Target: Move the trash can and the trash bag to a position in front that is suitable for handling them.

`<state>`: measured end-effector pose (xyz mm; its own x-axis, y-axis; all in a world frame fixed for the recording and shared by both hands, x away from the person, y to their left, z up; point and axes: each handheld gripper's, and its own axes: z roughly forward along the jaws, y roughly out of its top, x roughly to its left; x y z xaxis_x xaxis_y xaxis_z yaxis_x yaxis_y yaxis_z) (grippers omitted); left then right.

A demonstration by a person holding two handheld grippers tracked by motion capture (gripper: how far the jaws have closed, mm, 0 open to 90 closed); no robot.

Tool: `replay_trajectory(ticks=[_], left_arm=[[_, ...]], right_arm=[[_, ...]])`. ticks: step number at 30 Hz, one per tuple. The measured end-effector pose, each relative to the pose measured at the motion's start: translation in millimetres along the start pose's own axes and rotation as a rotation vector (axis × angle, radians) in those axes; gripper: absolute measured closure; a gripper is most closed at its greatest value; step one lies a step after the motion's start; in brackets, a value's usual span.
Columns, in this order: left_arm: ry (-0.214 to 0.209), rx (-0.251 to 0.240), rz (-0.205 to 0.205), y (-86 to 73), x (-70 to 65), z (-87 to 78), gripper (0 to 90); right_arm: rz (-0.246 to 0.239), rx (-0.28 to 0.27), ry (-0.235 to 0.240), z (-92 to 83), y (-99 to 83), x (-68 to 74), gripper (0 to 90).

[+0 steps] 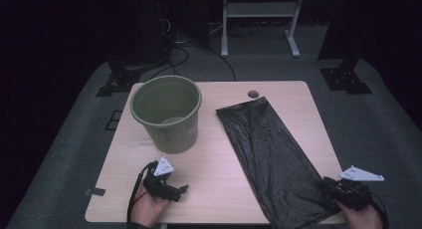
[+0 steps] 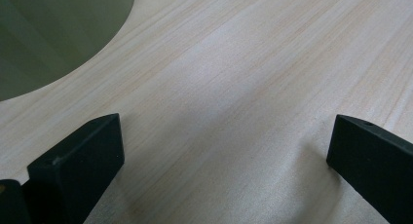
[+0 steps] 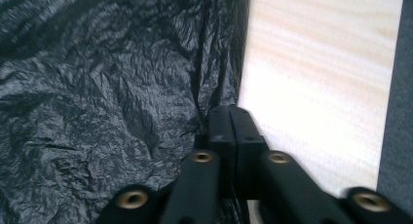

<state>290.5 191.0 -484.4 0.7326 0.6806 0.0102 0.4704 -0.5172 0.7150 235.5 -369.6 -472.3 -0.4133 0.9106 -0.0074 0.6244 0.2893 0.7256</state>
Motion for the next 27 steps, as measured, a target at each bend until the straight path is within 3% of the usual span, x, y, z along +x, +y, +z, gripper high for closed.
replay_trajectory(ticks=[6, 9, 11, 12, 17, 20, 27], left_arm=[[0.000, 0.000, 0.000, 0.0, 0.0, 0.0, 0.0], [0.000, 0.000, 0.000, 0.0, 0.0, 0.0, 0.0], [0.000, 0.000, 0.000, 0.0, 0.0, 0.0, 0.0], [0.000, 0.000, 0.000, 0.0, 0.0, 0.0, 0.0], [0.000, 0.000, 0.000, 0.0, 0.0, 0.0, 0.0], [0.000, 0.000, 0.000, 0.0, 0.0, 0.0, 0.0], [0.000, 0.000, 0.000, 0.0, 0.0, 0.0, 0.0]], right_arm=[[0.018, -0.037, 0.030, -1.0, 12.4, 3.4, 65.3], [0.004, -0.045, 0.089, 8.9, 31.4, 15.5, 54.8], [-0.004, -0.047, 0.095, 11.6, 35.5, 18.4, 52.5], [-0.006, -0.050, 0.135, 22.0, 46.7, 25.9, 46.9], [-0.040, -0.019, 0.173, 47.7, 68.1, 43.7, 43.4], [-0.070, 0.012, 0.169, 60.7, 76.7, 52.6, 41.9], [-0.097, 0.067, 0.160, 82.0, 81.9, 63.2, 40.9]])
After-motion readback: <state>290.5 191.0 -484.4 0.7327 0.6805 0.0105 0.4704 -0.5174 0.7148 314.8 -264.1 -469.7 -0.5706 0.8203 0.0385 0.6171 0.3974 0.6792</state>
